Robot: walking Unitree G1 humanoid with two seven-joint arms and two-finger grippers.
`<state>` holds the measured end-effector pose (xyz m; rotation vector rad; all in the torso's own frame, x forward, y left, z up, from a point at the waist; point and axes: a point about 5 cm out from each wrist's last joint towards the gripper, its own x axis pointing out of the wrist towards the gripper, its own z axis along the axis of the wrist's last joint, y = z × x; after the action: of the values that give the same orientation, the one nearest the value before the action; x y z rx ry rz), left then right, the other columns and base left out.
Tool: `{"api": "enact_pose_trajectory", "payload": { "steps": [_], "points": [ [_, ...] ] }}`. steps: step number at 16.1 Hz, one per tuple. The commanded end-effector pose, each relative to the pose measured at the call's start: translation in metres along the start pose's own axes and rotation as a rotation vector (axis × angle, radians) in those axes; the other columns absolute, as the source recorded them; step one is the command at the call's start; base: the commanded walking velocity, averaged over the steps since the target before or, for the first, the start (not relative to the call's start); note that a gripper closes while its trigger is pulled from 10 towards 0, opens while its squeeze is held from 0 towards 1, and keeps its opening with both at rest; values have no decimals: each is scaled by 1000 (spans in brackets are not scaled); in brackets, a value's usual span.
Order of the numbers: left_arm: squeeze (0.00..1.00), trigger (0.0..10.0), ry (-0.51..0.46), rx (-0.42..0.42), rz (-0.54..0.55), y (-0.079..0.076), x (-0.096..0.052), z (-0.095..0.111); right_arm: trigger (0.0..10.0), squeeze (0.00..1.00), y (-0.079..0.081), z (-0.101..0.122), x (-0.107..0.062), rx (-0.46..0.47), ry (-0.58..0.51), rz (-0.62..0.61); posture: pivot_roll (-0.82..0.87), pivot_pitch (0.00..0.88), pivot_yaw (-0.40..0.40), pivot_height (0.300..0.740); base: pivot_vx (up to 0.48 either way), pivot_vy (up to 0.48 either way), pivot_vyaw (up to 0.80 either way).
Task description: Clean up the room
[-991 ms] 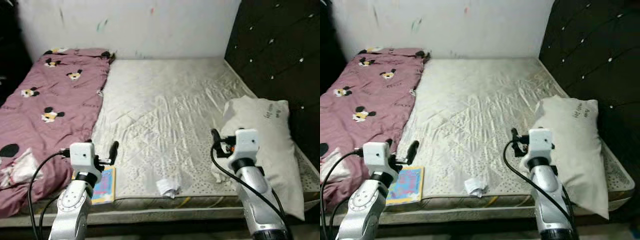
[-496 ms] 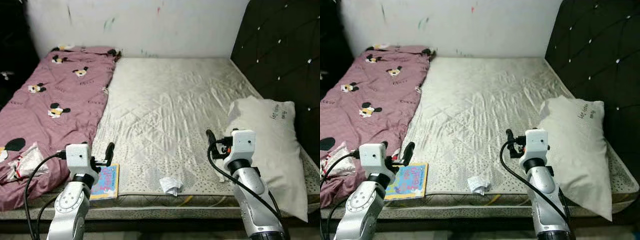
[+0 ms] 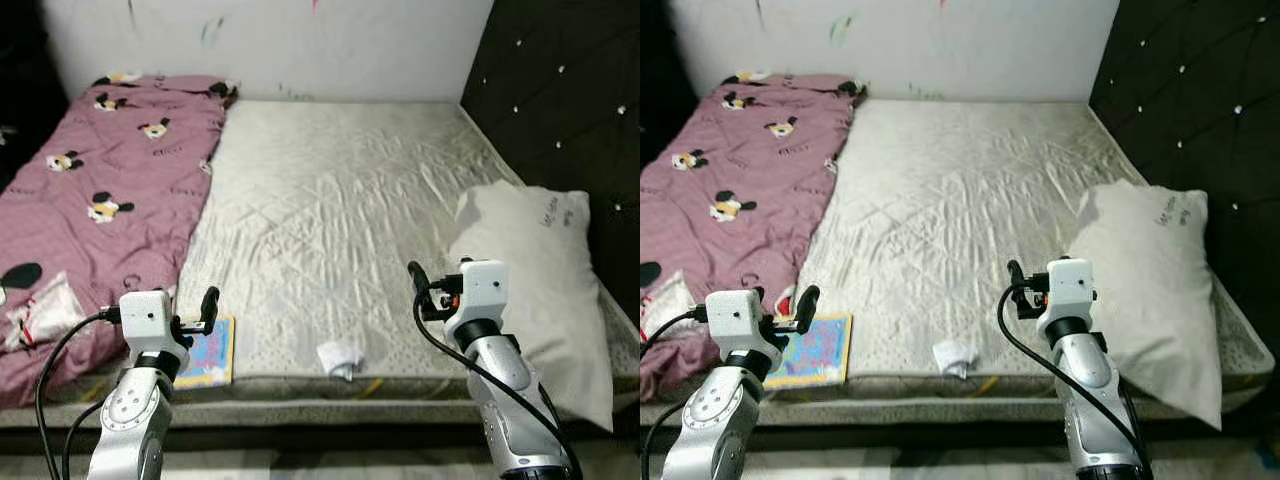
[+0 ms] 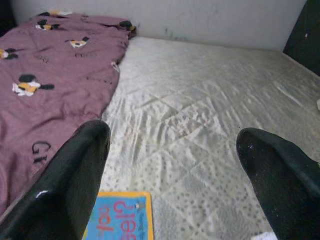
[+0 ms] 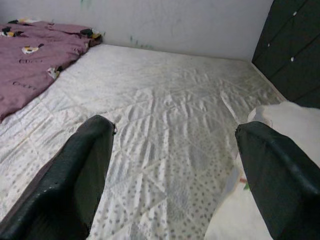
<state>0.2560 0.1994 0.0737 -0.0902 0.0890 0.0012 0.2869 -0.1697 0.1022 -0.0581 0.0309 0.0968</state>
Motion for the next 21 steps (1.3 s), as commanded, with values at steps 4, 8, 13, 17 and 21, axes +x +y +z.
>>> {"api": "enact_pose_trajectory", "payload": {
  "steps": [4, 8, 13, 17, 21],
  "points": [
    [0, 10000, 2, -7, 15, 2, -2, 2, 10000, 0, 3, 2, -1, 7, 2, 38, -7, 67, -22, 600, 0, 0, 0],
    [0, 10000, -12, 1, 20, 3, -1, 5, 10000, 0, 5, 4, 2, -7, -5, 65, -6, 59, -24, 600, 0, 0, 0],
    [0, 10000, -79, 90, -25, 7, 9, 25, 10000, 0, 11, 13, 11, -1, -20, 125, 4, 61, -42, 600, 0, 0, 0],
    [0, 10000, -78, 64, 14, 2, -6, 20, 10000, 0, 25, 12, 10, 28, -7, 181, 51, 79, -93, 600, 0, 0, 0],
    [0, 10000, -65, 47, 114, 6, -29, 10, 10000, 0, 43, 13, 20, 19, 8, 287, 104, 83, -168, 600, 0, 0, 0]
  ]
}}
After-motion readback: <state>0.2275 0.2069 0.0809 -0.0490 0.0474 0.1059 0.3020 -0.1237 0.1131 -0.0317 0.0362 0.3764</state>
